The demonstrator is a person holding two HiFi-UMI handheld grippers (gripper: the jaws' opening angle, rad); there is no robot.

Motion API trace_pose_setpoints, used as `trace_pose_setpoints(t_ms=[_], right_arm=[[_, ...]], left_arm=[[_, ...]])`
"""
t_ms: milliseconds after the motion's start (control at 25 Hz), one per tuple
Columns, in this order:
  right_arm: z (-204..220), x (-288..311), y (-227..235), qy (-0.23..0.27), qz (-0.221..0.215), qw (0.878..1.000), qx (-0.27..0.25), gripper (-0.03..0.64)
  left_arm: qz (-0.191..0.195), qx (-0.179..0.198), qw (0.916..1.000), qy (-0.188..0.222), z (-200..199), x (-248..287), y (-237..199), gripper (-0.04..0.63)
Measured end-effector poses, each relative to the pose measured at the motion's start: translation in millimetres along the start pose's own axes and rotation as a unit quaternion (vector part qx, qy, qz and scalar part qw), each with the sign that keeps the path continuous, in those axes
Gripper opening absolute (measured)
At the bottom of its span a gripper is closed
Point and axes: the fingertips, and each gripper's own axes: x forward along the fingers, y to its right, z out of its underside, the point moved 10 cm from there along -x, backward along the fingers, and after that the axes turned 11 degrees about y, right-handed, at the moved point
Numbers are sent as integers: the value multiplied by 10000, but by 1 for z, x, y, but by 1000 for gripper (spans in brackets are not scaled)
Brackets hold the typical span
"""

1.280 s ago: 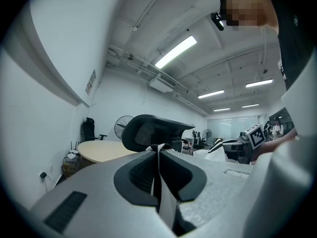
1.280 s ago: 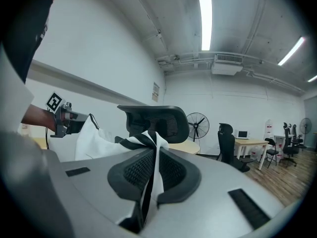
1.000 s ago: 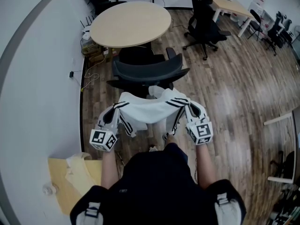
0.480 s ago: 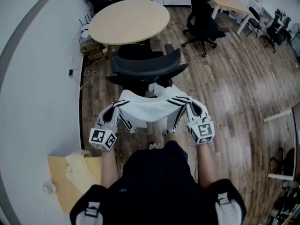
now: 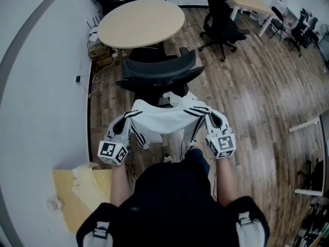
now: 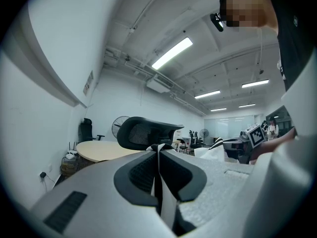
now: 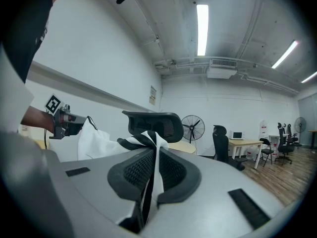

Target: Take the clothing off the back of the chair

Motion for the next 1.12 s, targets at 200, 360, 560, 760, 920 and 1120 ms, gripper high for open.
trace_pose_setpoints(t_ms=[200,360,560,760,920,1120], right_arm=[[0,-6,4,10,-69,10000,25,9],[-2,-10,9,-29,-162,9999,10,9],[-7,-25,15,43,-210,9997,100,9],[-10,-42,20,16,-322,9994,125,9],[-15,-56,29,24,-339,9993,156,9],[-23,-68,38,97,-397,9991,117,9]], left_arm=[[-86,57,9999,59,-4,-2,11,11],[-202,84,9997,74,-9,-6,25,11],[-332,181,9993,-21,-19,-20,47,12],[-469,264,9986,14,-31,-31,68,11],[-530,293,9982,-8,-35,-38,92,11],[-609,349,9975,15,-38,-47,115,11]])
